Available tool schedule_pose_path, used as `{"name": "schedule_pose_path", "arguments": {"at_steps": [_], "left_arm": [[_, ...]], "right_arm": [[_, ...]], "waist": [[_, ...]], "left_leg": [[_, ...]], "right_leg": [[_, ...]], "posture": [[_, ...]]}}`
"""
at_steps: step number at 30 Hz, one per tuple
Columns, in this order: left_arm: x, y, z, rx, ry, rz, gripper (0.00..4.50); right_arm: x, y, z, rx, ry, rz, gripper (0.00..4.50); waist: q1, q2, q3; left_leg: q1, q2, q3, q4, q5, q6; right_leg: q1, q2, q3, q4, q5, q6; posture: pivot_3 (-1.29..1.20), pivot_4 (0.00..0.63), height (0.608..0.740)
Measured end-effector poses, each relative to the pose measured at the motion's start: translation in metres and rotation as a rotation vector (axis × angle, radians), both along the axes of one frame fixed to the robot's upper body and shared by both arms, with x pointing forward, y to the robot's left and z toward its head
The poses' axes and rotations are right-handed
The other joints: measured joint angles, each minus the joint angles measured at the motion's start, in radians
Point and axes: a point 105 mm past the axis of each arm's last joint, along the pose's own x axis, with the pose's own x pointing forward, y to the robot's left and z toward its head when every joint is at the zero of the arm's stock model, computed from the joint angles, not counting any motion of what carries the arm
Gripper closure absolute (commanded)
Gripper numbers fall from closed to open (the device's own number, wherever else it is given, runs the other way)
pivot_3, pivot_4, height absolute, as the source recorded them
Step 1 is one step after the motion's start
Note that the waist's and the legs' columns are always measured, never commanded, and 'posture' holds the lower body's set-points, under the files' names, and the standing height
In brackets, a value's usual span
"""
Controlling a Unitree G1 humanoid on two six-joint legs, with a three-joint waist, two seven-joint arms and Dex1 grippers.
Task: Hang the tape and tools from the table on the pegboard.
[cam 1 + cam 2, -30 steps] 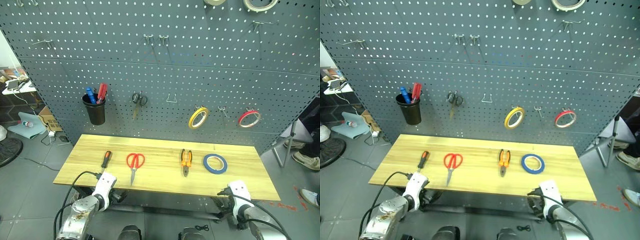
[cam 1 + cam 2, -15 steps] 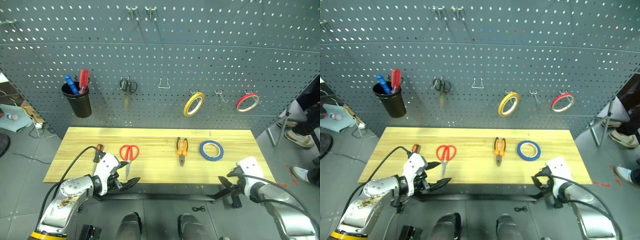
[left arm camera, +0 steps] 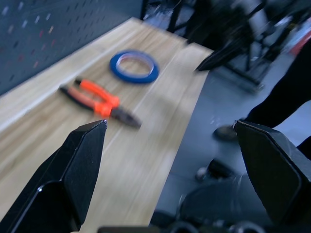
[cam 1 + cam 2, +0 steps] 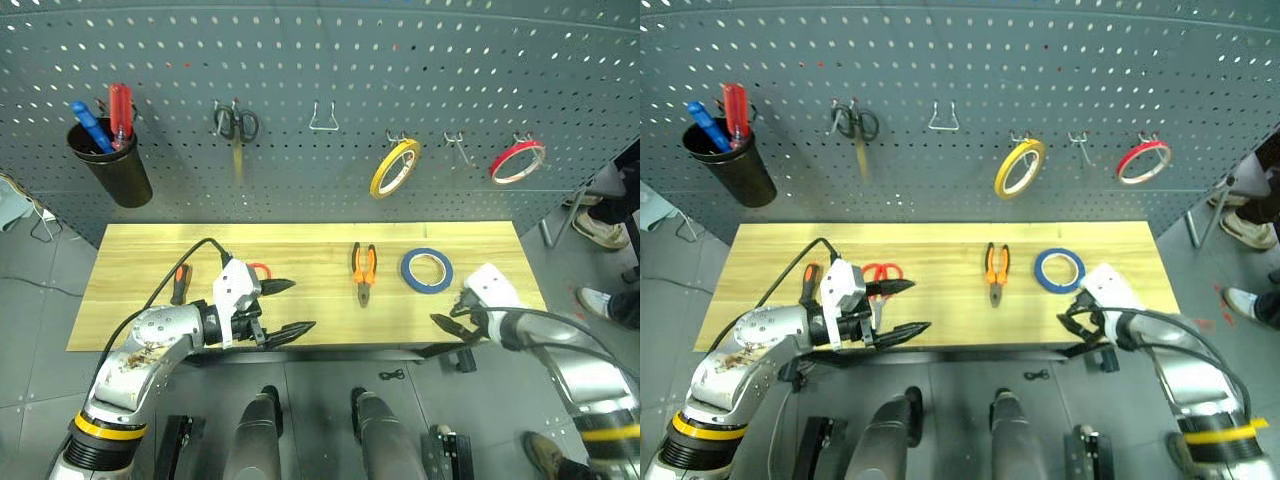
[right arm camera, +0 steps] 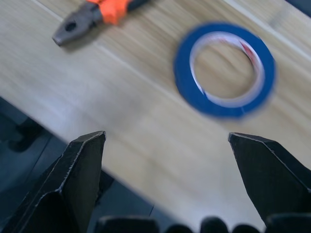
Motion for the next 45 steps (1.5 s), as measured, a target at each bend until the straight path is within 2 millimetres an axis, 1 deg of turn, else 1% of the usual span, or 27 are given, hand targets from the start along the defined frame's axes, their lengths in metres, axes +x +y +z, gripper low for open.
{"name": "schedule_pose_path", "arguments": {"at_steps": [4, 5, 6, 7, 8, 12, 16, 20, 21, 23, 27, 28, 29, 31, 33, 35, 36, 37, 38, 40, 41, 43, 44, 45], "left_arm": [[0.005, -0.009, 0.017, -0.083, -0.003, -0.032, 0.04], [0.007, -0.011, 0.021, -0.099, -0.002, -0.032, 0.04], [0.009, -0.011, 0.026, -0.121, 0.008, -0.03, 0.04], [0.011, -0.011, 0.03, -0.136, 0.011, -0.031, 0.04], [0.012, -0.012, 0.034, -0.149, 0.014, -0.033, 0.04], [0.012, -0.01, 0.038, -0.169, 0.041, -0.036, 0.04], [0.01, -0.012, 0.041, -0.177, 0.045, -0.06, 0.04], [0.01, -0.015, 0.051, -0.195, 0.026, -0.092, 0.0], [0.01, -0.015, 0.053, -0.195, 0.021, -0.093, 0.0], [0.01, -0.015, 0.052, -0.192, 0.023, -0.092, 0.0], [0.007, -0.014, 0.049, -0.188, 0.033, -0.096, 0.0], [0.007, -0.014, 0.049, -0.188, 0.033, -0.097, 0.0], [0.007, -0.014, 0.049, -0.188, 0.032, -0.099, 0.0], [0.007, -0.016, 0.049, -0.182, 0.026, -0.105, 0.0], [0.007, -0.02, 0.051, -0.18, 0.012, -0.123, 0.0], [0.008, -0.025, 0.058, -0.186, -0.014, -0.137, 0.0], [0.009, -0.027, 0.061, -0.187, -0.023, -0.141, 0.0], [0.009, -0.031, 0.065, -0.19, -0.034, -0.153, 0.0], [0.01, -0.033, 0.067, -0.188, -0.037, -0.158, 0.0], [0.011, -0.036, 0.07, -0.194, -0.029, -0.169, 0.0], [0.011, -0.036, 0.073, -0.206, -0.018, -0.173, 0.0], [0.012, -0.038, 0.08, -0.237, 0.008, -0.188, 0.0], [0.012, -0.039, 0.086, -0.261, 0.021, -0.199, 0.0], [0.013, -0.039, 0.092, -0.287, 0.028, -0.21, 0.0]], "right_arm": [[0.028, 0.005, 0.004, -0.049, -0.008, 0.066, 0.0], [0.033, 0.006, 0.006, -0.055, -0.017, 0.074, 0.0], [0.04, 0.008, 0.007, -0.065, -0.019, 0.089, 0.0], [0.046, 0.009, 0.009, -0.07, -0.023, 0.101, 0.0], [0.05, 0.01, 0.01, -0.07, -0.027, 0.107, 0.0], [0.064, 0.011, 0.013, -0.078, -0.018, 0.125, 0.0], [0.07, 0.008, 0.0, -0.063, 0.047, 0.105, 0.0], [0.074, 0.005, 0.001, -0.053, 0.068, 0.099, 1.13], [0.074, 0.004, 0.001, -0.054, 0.068, 0.099, 1.52], [0.075, 0.003, 0.001, -0.06, 0.067, 0.099, 2.15], [0.075, 0.001, 0.0, -0.06, 0.065, 0.103, 3.59], [0.075, 0.001, 0.0, -0.06, 0.066, 0.103, 3.86], [0.075, 0.001, 0.0, -0.058, 0.064, 0.1, 4.04], [0.076, 0.001, 0.001, -0.008, 0.067, 0.056, 4.04], [0.071, -0.001, 0.0, 0.031, 0.063, 0.003, 4.04], [0.057, 0.0, -0.004, 0.033, 0.039, -0.017, 4.04], [0.052, 0.002, -0.004, 0.022, 0.025, -0.014, 4.04], [0.04, 0.002, -0.002, -0.023, -0.029, -0.012, 4.04], [0.033, 0.004, 0.003, -0.055, -0.076, -0.004, 4.04], [0.018, 0.007, 0.018, -0.126, -0.192, 0.004, 4.04], [0.01, 0.008, 0.028, -0.162, -0.26, 0.001, 4.04], [-0.001, 0.011, 0.049, -0.216, -0.391, -0.015, 4.04], [-0.005, 0.013, 0.059, -0.234, -0.458, -0.033, 4.04], [-0.007, 0.015, 0.067, -0.25, -0.514, -0.044, 4.04]], "waist": [[0.001, 0.0, 0.035], [0.002, 0.001, 0.042], [0.002, 0.001, 0.047], [0.002, 0.001, 0.051], [0.003, 0.001, 0.056], [0.009, 0.002, 0.079], [0.011, 0.003, 0.092], [0.012, 0.004, 0.093], [0.012, 0.004, 0.093], [0.011, 0.004, 0.093], [0.009, 0.004, 0.093], [0.009, 0.004, 0.093], [0.009, 0.004, 0.093], [0.009, 0.003, 0.093], [0.013, 0.004, 0.092], [0.025, 0.005, 0.092], [0.028, 0.005, 0.092], [0.035, 0.007, 0.09], [0.036, 0.008, 0.089], [0.033, 0.009, 0.085], [0.033, 0.009, 0.083], [0.027, 0.007, 0.073], [0.024, 0.006, 0.066], [0.019, 0.006, 0.056]], "left_leg": [[-0.004, 0.0, -0.003, -0.003, 0.0, 0.0], [-0.007, -0.001, -0.005, -0.003, 0.0, 0.0], [-0.011, -0.001, -0.006, -0.003, -0.001, 0.001], [-0.016, -0.001, -0.008, -0.003, -0.001, 0.001], [-0.018, -0.001, -0.009, -0.003, -0.002, 0.001], [-0.02, -0.002, -0.012, -0.003, -0.003, 0.001], [-0.024, -0.004, -0.017, -0.001, -0.002, 0.0], [-0.027, -0.004, -0.023, 0.0, 0.0, -0.003], [-0.027, -0.004, -0.024, 0.0, 0.0, -0.004], [-0.027, -0.004, -0.025, -0.001, 0.001, -0.005], [-0.028, -0.004, -0.026, -0.001, 0.001, -0.005], [-0.028, -0.004, -0.026, -0.001, 0.001, -0.006], [-0.028, -0.004, -0.027, -0.001, 0.002, -0.006], [-0.028, -0.004, -0.027, -0.001, 0.002, -0.007], [-0.029, -0.004, -0.028, -0.001, 0.003, -0.008], [-0.031, -0.004, -0.03, -0.001, 0.003, -0.009], [-0.032, -0.005, -0.03, 0.0, 0.004, -0.009], [-0.034, -0.006, -0.031, -0.001, 0.004, -0.01], [-0.034, -0.006, -0.031, 0.0, 0.004, -0.01], [-0.034, -0.007, -0.031, 0.0, 0.005, -0.011], [-0.034, -0.007, -0.031, 0.0, 0.005, -0.011], [-0.034, -0.007, -0.032, 0.0, 0.006, -0.013], [-0.034, -0.007, -0.032, 0.0, 0.007, -0.014], [-0.034, -0.007, -0.032, 0.0, 0.008, -0.015]], "right_leg": [[-0.003, 0.001, -0.001, 0.003, -0.002, 0.01], [-0.005, 0.001, -0.003, 0.003, 0.001, 0.019], [-0.009, 0.001, -0.004, 0.004, 0.0, 0.019], [-0.014, 0.001, -0.004, 0.005, 0.0, 0.019], [-0.016, 0.001, -0.005, 0.006, 0.004, 0.014], [-0.016, 0.0, -0.008, 0.005, 0.005, 0.012], [-0.016, -0.001, -0.014, 0.005, 0.005, 0.012], [-0.016, -0.001, -0.02, 0.005, 0.005, 0.011], [-0.016, -0.001, -0.021, 0.005, 0.005, 0.011], [-0.016, -0.001, -0.022, 0.006, 0.005, 0.011], [-0.016, -0.001, -0.023, 0.006, 0.005, 0.011], [-0.016, -0.001, -0.024, 0.006, 0.005, 0.011], [-0.016, -0.001, -0.024, 0.006, 0.005, 0.011], [-0.015, -0.001, -0.024, 0.006, 0.006, 0.011], [-0.016, -0.001, -0.025, 0.007, 0.006, 0.01], [-0.017, -0.001, -0.028, 0.007, 0.006, 0.01], [-0.017, -0.001, -0.028, 0.006, 0.006, 0.01], [-0.018, -0.003, -0.028, 0.007, 0.006, 0.011], [-0.018, -0.003, -0.028, 0.006, 0.006, 0.011], [-0.018, -0.004, -0.028, 0.006, 0.007, 0.012], [-0.018, -0.004, -0.029, 0.006, 0.007, 0.012], [-0.018, -0.004, -0.029, 0.006, 0.006, 0.013], [-0.018, -0.003, -0.029, 0.006, 0.006, 0.013], [-0.017, -0.003, -0.03, 0.005, 0.006, 0.014]], "posture": [[0.06, 0.476, 0.74], [0.07, 0.482, 0.74], [0.07, 0.482, 0.74], [0.07, 0.488, 0.74], [0.08, 0.491, 0.74], [0.09, 0.5, 0.74], [0.1, 0.501, 0.74], [0.1, 0.499, 0.74], [0.1, 0.498, 0.74], [0.1, 0.494, 0.74], [0.1, 0.478, 0.74], [0.1, 0.472, 0.74], [0.1, 0.465, 0.74], [0.1, 0.452, 0.74], [0.09, 0.428, 0.74], [0.08, 0.409, 0.74], [0.07, 0.388, 0.74], [0.07, 0.377, 0.74], [0.06, 0.358, 0.74], [0.06, 0.345, 0.74], [0.05, 0.32, 0.74], [0.05, 0.3, 0.74], [0.05, 0.278, 0.74], [0.05, 0.278, 0.74]]}}
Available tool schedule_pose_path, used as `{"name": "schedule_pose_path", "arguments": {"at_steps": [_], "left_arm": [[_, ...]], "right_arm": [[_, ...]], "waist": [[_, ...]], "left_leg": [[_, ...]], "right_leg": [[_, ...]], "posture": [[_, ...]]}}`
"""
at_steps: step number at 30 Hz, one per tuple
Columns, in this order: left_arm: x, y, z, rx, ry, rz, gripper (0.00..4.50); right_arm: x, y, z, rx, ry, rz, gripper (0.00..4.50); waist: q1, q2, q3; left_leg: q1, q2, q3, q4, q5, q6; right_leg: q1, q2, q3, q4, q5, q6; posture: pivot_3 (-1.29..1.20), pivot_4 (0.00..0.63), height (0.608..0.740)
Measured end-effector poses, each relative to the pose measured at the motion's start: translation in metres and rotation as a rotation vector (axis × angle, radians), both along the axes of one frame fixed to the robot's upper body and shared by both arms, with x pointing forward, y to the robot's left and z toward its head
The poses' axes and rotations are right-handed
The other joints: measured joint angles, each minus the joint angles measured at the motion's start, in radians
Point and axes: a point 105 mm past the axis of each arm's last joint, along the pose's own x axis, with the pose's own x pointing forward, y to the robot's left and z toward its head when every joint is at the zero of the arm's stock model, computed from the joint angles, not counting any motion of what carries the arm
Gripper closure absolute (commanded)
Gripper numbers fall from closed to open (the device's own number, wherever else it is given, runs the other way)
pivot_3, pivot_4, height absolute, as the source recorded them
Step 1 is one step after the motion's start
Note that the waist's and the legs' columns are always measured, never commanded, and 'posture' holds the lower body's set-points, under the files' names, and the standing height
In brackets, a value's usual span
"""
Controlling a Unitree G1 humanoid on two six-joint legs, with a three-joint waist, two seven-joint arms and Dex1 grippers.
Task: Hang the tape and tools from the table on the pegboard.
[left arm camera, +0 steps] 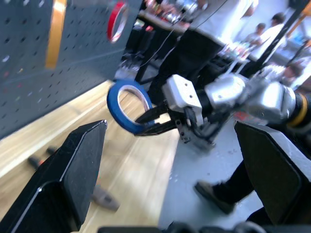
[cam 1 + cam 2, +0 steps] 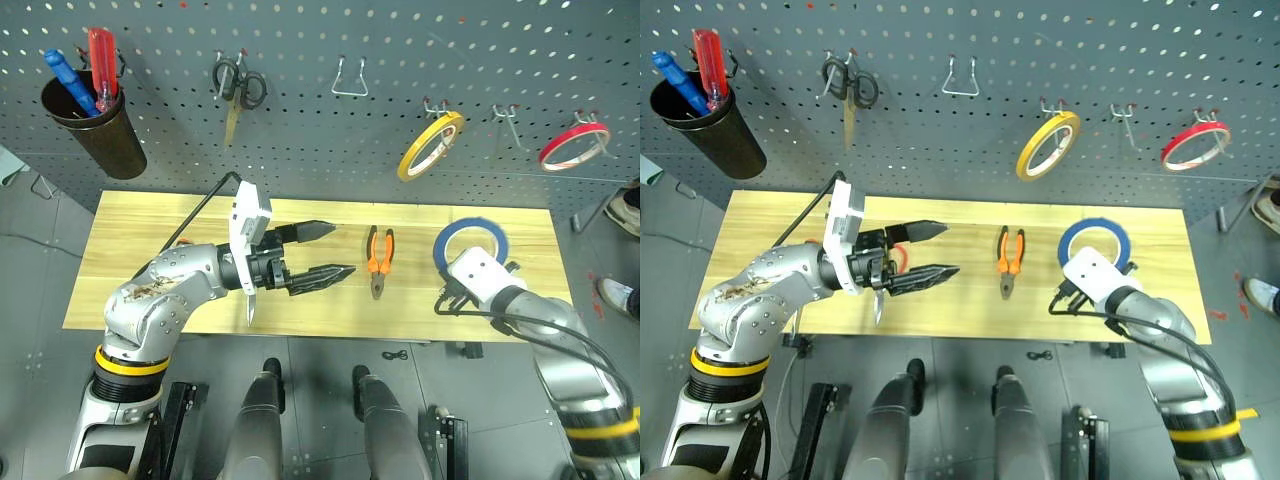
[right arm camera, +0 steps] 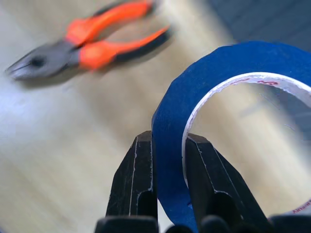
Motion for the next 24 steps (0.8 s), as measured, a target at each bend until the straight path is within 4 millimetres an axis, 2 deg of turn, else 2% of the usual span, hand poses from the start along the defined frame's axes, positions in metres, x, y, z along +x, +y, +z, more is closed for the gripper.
{"name": "schedule_pose_path", "arguments": {"at_steps": [3, 6, 9, 12, 17, 21, 24], "left_arm": [[0.002, -0.003, 0.023, -0.084, -0.01, -0.027, 0.0], [0.005, -0.004, 0.042, -0.16, -0.025, -0.039, 0.0], [0.011, -0.003, 0.045, -0.203, -0.016, -0.025, 0.0], [0.016, -0.002, 0.045, -0.227, -0.004, -0.006, 0.0], [0.016, -0.002, 0.046, -0.232, -0.013, 0.0, 0.0], [0.015, 0.0, 0.044, -0.229, -0.014, 0.008, 0.0], [0.016, 0.002, 0.044, -0.227, -0.013, 0.019, 0.0]], "right_arm": [[0.0, 0.007, 0.022, -0.052, -0.15, -0.002, 4.04], [0.002, 0.02, 0.049, -0.064, -0.296, 0.036, 4.04], [0.005, 0.031, 0.077, -0.073, -0.423, 0.084, 4.04], [0.016, 0.028, 0.087, -0.057, -0.443, 0.073, 4.04], [0.039, 0.016, 0.077, 0.058, -0.344, 0.01, 4.04], [0.048, 0.009, 0.06, 0.138, -0.248, -0.029, 4.04], [0.053, 0.003, 0.061, 0.185, -0.23, -0.048, 4.04]], "waist": [[-0.009, -0.001, -0.026], [-0.017, -0.001, -0.057], [-0.019, -0.001, -0.079], [-0.017, -0.002, -0.09], [-0.013, -0.006, -0.111], [-0.012, -0.005, -0.113], [-0.011, -0.005, -0.113]], "left_leg": [[0.0, 0.0, 0.0, 0.0, 0.003, 0.0], [0.001, 0.0, 0.0, 0.0, 0.005, 0.0], [0.002, 0.0, 0.0, -0.001, 0.008, 0.001], [0.001, -0.001, 0.0, -0.001, 0.009, 0.002], [0.001, 0.0, 0.0, -0.002, 0.009, 0.003], [0.001, 0.0, 0.0, -0.001, 0.01, 0.003], [0.002, 0.0, 0.0, -0.001, 0.01, 0.003]], "right_leg": [[0.001, 0.0, 0.0, -0.002, 0.001, 0.002], [0.002, 0.0, 0.0, -0.003, 0.002, 0.004], [0.002, 0.0, -0.001, -0.002, 0.004, 0.004], [0.003, 0.0, -0.001, -0.003, 0.007, 0.001], [0.004, 0.0, -0.001, -0.003, 0.01, -0.003], [0.004, 0.0, -0.001, -0.003, 0.01, -0.003], [0.004, 0.0, -0.001, -0.002, 0.01, -0.003]], "posture": [[0.05, 0.235, 0.74], [0.05, 0.218, 0.74], [0.05, 0.213, 0.74], [0.06, 0.195, 0.74], [0.07, 0.194, 0.74], [0.09, 0.194, 0.74], [0.09, 0.194, 0.74]]}}
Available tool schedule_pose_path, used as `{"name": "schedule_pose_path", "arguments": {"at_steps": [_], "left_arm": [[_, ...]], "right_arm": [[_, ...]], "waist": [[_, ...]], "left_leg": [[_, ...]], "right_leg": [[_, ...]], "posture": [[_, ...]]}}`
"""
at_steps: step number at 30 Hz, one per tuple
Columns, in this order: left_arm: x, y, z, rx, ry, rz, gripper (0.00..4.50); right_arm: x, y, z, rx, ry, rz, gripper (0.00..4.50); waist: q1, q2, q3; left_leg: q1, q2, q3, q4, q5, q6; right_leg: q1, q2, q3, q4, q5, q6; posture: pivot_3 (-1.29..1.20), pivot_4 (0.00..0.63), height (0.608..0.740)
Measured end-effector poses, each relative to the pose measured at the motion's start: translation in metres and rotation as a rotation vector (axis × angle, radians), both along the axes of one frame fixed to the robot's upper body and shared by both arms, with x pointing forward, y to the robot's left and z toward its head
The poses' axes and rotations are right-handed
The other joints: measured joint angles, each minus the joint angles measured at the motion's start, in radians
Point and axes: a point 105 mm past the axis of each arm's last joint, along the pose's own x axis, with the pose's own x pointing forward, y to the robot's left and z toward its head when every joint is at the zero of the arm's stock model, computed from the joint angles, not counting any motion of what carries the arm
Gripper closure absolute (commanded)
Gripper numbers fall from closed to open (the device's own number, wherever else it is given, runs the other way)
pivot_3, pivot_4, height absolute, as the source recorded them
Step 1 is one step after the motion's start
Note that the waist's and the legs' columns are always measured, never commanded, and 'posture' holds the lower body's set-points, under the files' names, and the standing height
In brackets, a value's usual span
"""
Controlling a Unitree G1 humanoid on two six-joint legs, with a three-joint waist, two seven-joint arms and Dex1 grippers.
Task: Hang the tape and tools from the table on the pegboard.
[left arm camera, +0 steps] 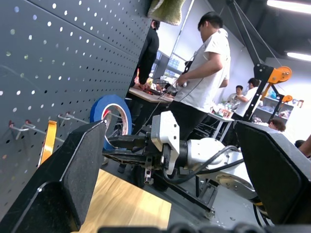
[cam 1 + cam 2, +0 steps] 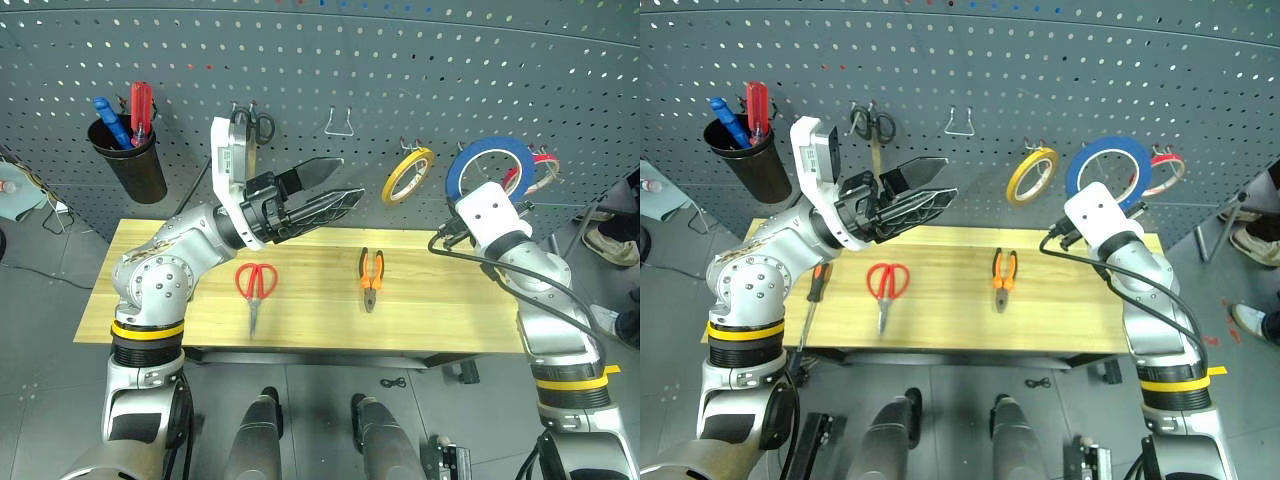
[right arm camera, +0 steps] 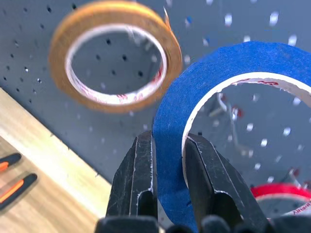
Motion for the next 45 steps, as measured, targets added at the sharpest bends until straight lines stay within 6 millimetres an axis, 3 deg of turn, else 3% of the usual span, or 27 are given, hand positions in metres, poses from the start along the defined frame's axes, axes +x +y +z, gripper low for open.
{"name": "schedule_pose_path", "arguments": {"at_steps": [1, 3, 12, 18, 22, 25, 29, 31, 38, 41, 45], "left_arm": [[-0.001, 0.0, 0.0, 0.001, -0.002, 0.003, 0.0], [-0.001, 0.0, 0.0, 0.001, -0.004, 0.005, 0.0], [-0.001, 0.0, 0.0, -0.002, -0.003, 0.007, 0.0], [0.0, 0.009, -0.013, 0.024, 0.038, 0.036, 0.0], [-0.004, 0.031, -0.044, 0.129, 0.114, 0.104, 0.0], [-0.012, 0.053, -0.079, 0.235, 0.198, 0.159, 0.0], [-0.022, 0.078, -0.111, 0.273, 0.313, 0.217, 0.0], [-0.028, 0.087, -0.123, 0.3, 0.351, 0.244, 0.0], [-0.039, 0.1, -0.132, 0.301, 0.387, 0.31, 0.0], [-0.041, 0.1, -0.13, 0.292, 0.385, 0.32, 0.0], [-0.043, 0.099, -0.131, 0.287, 0.386, 0.333, 0.0]], "right_arm": [[0.002, 0.0, 0.001, 0.028, 0.01, 0.005, 4.04], [0.007, 0.002, -0.001, 0.083, 0.029, 0.013, 3.03], [0.012, 0.0, -0.009, 0.141, 0.093, 0.031, 0.03], [-0.007, -0.003, -0.039, 0.14, 0.196, 0.016, 0.03], [-0.019, 0.0, -0.069, 0.189, 0.385, 0.006, 0.03], [-0.021, 0.02, -0.083, 0.257, 0.554, 0.044, 0.03], [-0.01, 0.058, -0.079, 0.433, 0.681, 0.073, 0.03], [-0.004, 0.061, -0.083, 0.473, 0.734, 0.031, 0.03], [0.016, 0.068, -0.113, 0.569, 0.896, -0.106, 0.03], [0.024, 0.067, -0.116, 0.572, 0.901, -0.135, 0.03], [0.033, 0.082, -0.119, 0.585, 0.913, -0.123, 0.03]], "waist": [[-0.002, 0.0, 0.0], [-0.003, 0.0, -0.001], [0.001, 0.0, -0.001], [0.001, 0.0, -0.001], [-0.014, 0.0, -0.001], [-0.026, 0.001, 0.0], [-0.027, 0.002, 0.006], [-0.014, 0.003, 0.009], [0.019, 0.005, 0.039], [0.023, 0.007, 0.053], [0.018, 0.008, 0.055]], "left_leg": [[0.0, 0.0, 0.0, 0.0, 0.0, 0.0], [0.0, 0.0, 0.0, 0.0, 0.0, 0.0], [0.0, 0.0, 0.0, 0.0, 0.0, 0.0], [0.0, 0.0, 0.0, 0.0, 0.0, 0.0], [0.003, 0.002, 0.0, 0.0, 0.0, 0.0], [0.004, 0.005, 0.0, 0.0, 0.001, 0.002], [0.006, 0.008, 0.0, 0.0, 0.002, 0.003], [0.006, 0.008, 0.0, -0.001, 0.002, 0.003], [0.005, 0.008, 0.001, -0.001, 0.002, 0.004], [0.004, 0.008, 0.001, -0.002, 0.002, 0.004], [0.004, 0.008, 0.001, -0.004, 0.002, 0.004]], "right_leg": [[0.0, 0.0, 0.0, 0.0, 0.0, 0.0], [0.0, 0.0, 0.0, 0.0, 0.0, 0.0], [0.0, 0.0, 0.0, 0.001, 0.0, 0.0], [0.0, 0.0, 0.0, 0.002, 0.0, 0.0], [0.0, 0.002, 0.001, 0.003, 0.0, -0.001], [0.0, 0.004, 0.001, 0.005, 0.0, -0.004], [-0.002, 0.006, 0.001, 0.009, -0.006, -0.008], [-0.002, 0.006, 0.0, 0.012, -0.01, -0.011], [-0.002, 0.005, -0.002, 0.012, -0.013, -0.013], [-0.003, 0.005, -0.002, 0.012, -0.013, -0.012], [-0.004, 0.005, -0.003, 0.012, -0.014, -0.01]], "posture": [[0.09, 0.194, 0.74], [0.08, 0.2, 0.74], [0.07, 0.224, 0.74], [0.09, 0.258, 0.74], [0.08, 0.292, 0.74], [0.08, 0.323, 0.74], [0.1, 0.349, 0.74], [0.12, 0.367, 0.74], [0.15, 0.407, 0.74], [0.15, 0.409, 0.74], [0.16, 0.411, 0.74]]}}
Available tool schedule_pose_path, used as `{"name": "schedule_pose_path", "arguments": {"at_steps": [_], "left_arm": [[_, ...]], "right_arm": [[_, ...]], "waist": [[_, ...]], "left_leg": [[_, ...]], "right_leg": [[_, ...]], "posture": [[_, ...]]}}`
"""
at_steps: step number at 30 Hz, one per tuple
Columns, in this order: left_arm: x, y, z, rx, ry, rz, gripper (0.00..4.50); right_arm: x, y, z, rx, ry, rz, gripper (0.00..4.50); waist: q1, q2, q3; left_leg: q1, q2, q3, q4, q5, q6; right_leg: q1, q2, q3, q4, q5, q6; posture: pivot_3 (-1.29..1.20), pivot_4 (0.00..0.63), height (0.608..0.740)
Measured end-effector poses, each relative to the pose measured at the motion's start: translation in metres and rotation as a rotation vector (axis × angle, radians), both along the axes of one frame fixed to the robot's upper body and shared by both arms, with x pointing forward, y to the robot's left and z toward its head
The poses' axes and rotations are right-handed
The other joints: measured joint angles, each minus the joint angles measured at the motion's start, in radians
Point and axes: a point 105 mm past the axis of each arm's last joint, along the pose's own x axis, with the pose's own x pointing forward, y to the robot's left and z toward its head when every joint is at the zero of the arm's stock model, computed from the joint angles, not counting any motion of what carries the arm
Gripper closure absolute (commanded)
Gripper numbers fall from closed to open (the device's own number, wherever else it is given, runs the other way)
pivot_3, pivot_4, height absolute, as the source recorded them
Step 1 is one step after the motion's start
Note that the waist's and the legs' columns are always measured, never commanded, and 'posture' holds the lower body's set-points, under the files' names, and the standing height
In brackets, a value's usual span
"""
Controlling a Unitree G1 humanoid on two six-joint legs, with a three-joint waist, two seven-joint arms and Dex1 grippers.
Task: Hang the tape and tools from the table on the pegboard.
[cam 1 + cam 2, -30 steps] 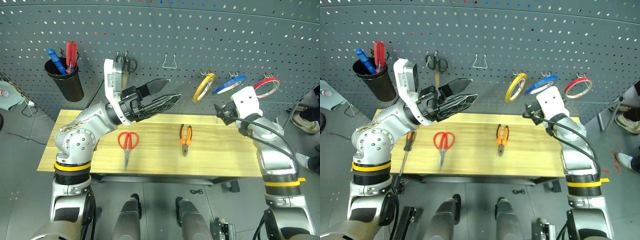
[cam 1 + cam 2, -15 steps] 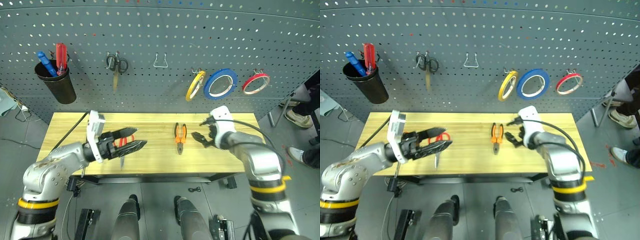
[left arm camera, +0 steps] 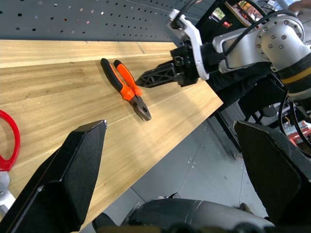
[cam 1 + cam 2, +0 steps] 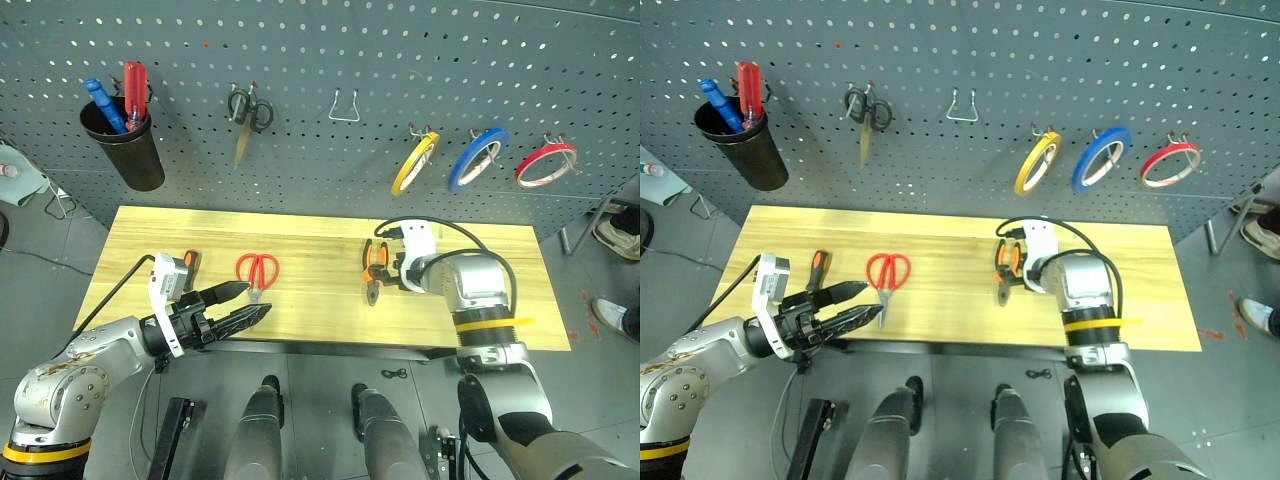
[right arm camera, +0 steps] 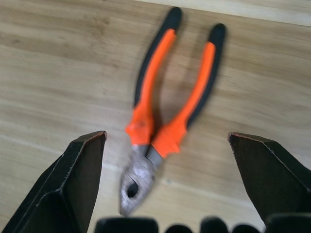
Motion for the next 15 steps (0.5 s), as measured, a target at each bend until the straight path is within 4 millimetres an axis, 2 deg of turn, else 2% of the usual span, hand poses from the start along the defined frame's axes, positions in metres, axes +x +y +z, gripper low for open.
{"name": "schedule_pose_path", "arguments": {"at_steps": [5, 15], "left_arm": [[-0.002, -0.002, -0.001, 0.003, -0.002, 0.007, 0.0], [-0.005, -0.001, 0.009, 0.005, -0.034, 0.015, 0.0]], "right_arm": [[0.008, 0.01, -0.008, -0.002, 0.019, -0.006, 0.03], [0.03, 0.002, -0.018, -0.063, -0.005, -0.091, 0.03]], "waist": [[0.001, 0.0, 0.002], [0.004, 0.0, 0.017]], "left_leg": [[0.0, 0.0, 0.0, -0.001, 0.0, 0.0], [-0.001, 0.0, 0.0, -0.002, 0.0, 0.0]], "right_leg": [[0.0, 0.0, -0.001, -0.001, -0.001, 0.0], [0.0, 0.0, -0.001, -0.002, -0.002, -0.001]], "posture": [[0.17, 0.412, 0.74], [0.22, 0.404, 0.74]]}}
